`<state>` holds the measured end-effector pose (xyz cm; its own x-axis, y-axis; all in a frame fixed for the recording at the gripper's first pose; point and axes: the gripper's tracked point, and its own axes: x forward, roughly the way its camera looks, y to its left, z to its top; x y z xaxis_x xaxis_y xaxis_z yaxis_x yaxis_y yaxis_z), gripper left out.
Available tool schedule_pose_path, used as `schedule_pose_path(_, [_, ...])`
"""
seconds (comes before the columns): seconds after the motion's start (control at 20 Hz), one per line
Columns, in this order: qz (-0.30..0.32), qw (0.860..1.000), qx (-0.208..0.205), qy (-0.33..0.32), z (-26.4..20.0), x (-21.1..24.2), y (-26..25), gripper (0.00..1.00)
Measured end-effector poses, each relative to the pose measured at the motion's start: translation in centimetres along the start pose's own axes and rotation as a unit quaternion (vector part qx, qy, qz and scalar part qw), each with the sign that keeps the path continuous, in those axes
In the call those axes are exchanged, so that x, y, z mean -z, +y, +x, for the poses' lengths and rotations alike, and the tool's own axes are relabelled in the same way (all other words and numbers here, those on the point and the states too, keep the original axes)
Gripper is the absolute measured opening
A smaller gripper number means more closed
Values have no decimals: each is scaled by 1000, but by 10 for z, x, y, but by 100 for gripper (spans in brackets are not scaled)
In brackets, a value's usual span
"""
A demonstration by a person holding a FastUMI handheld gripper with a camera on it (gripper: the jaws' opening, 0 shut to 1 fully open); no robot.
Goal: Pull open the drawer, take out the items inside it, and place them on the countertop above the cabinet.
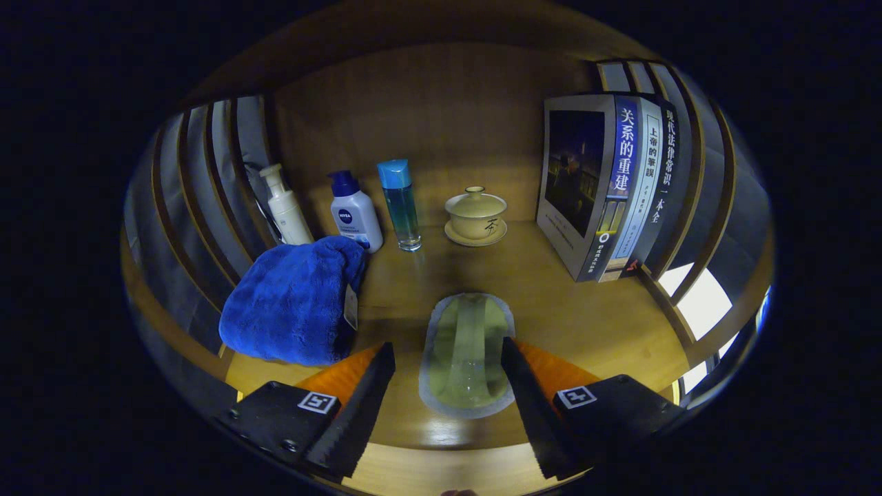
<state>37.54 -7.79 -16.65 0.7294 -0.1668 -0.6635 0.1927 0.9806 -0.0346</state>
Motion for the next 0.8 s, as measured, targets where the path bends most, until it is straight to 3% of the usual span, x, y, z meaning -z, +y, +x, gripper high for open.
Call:
schedule_pose_path(0.05, [0, 1000, 2, -2, -1, -1, 0, 100])
schedule_pose_path(0.4, [-12, 999, 19, -28, -19, -7, -3, 99])
schedule_pose_path(0.8, [-56, 990, -43, -121, -106, -3, 44, 99])
